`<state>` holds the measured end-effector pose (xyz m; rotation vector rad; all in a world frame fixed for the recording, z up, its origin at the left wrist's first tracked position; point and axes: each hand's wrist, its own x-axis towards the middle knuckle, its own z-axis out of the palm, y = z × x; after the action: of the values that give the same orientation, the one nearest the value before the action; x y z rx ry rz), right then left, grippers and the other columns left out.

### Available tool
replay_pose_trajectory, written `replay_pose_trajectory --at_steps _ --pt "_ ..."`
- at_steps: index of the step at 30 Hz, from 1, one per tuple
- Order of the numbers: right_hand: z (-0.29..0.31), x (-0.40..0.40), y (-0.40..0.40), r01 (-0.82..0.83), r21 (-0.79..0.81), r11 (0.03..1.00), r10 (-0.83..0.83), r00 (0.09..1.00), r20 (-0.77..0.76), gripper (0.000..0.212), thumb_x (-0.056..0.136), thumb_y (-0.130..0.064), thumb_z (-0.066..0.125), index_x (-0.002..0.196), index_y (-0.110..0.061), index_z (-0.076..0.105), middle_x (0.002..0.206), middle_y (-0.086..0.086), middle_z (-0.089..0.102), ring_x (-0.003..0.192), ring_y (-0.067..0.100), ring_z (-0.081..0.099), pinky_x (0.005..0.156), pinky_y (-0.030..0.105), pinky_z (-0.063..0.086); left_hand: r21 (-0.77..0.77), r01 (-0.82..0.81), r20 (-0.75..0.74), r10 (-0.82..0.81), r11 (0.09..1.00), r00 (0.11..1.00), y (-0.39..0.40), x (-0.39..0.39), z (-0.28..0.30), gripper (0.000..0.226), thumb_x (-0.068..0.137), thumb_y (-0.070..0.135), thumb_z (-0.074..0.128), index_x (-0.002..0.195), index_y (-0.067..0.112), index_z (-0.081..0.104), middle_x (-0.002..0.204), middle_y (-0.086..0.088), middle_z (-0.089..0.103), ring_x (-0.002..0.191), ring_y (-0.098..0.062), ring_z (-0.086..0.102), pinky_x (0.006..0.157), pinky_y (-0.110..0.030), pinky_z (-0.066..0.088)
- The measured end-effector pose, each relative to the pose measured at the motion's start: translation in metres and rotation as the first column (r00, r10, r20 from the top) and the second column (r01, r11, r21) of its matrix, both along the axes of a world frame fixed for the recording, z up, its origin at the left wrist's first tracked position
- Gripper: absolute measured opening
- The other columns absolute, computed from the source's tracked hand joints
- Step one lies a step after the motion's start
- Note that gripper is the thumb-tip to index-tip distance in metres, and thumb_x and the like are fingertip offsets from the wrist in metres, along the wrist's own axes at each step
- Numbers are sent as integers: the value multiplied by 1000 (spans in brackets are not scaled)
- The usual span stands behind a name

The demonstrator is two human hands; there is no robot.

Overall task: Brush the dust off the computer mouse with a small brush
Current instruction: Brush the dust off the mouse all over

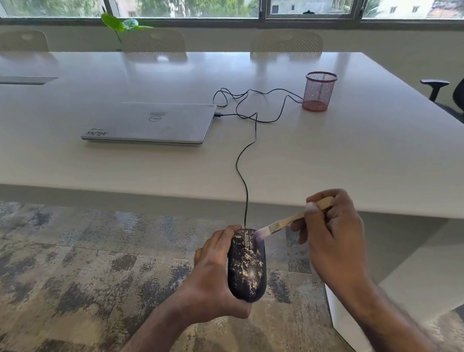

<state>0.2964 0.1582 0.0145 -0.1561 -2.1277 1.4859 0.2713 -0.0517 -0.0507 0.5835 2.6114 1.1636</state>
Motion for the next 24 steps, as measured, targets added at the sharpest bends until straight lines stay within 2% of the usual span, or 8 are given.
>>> replay_pose_trajectory --at_steps 3,6,9,11,15,18,20,24 --pt "-2 -1 -5 -19 47 999 17 999 38 18 102 -21 52 89 -34 50 67 -1 73 52 27 62 47 44 51 9 0 -2 0 1000 1000 1 1 -1 131 50 32 93 159 36 20 142 22 37 130 -10 35 111 -27 36" --pt "-6 -2 -3 -7 143 990 -1 998 57 21 100 -19 53 87 -35 49 66 -2 71 54 16 62 48 30 48 8 0 5 0 1000 1000 0 2 -1 133 49 32 91 161 34 19 141 21 37 131 -11 36 114 -28 36" --pt "-3 -2 0 15 118 993 -15 1000 -2 18 99 -21 53 88 -35 50 63 -2 70 53 13 62 43 19 44 5 15 7 -15 1000 1000 0 3 -1 131 48 34 89 160 34 19 138 21 37 130 -11 38 116 -30 37" --pt "-2 -4 -2 5 64 998 -4 1000 -16 9 95 -28 51 90 -36 50 65 -4 71 52 11 63 46 21 47 13 21 8 -21 1000 1000 1 3 -1 130 48 36 87 159 35 19 137 22 37 129 -10 38 117 -32 37" --pt "-9 -8 -3 -25 89 996 22 999 27 12 100 -29 49 90 -35 49 68 -2 71 56 15 65 52 39 53 17 24 2 -24 1000 1000 0 4 -1 129 48 36 87 158 35 20 137 22 38 129 -9 38 118 -33 38" --pt "-12 -10 0 10 141 990 -12 1000 16 16 101 -27 49 89 -38 47 67 -6 70 57 10 64 52 25 50 14 18 9 -18 1000 1000 -2 4 0 130 47 34 87 159 33 21 136 22 39 128 -10 38 117 -35 39" --pt "-9 -10 2 22 96 995 -22 1000 1 10 96 -32 49 89 -40 48 75 -13 73 58 9 65 50 17 47 12 17 14 -17 1000 1000 -2 3 1 131 47 34 87 160 33 21 136 21 39 128 -10 38 117 -36 39" --pt "-9 -13 -2 -10 -2 1000 10 1000 15 7 95 -35 50 90 -40 50 73 -9 74 53 13 64 48 29 52 9 27 19 -27 1000 999 -2 3 0 132 46 35 87 160 34 19 136 21 38 129 -11 39 118 -36 39"
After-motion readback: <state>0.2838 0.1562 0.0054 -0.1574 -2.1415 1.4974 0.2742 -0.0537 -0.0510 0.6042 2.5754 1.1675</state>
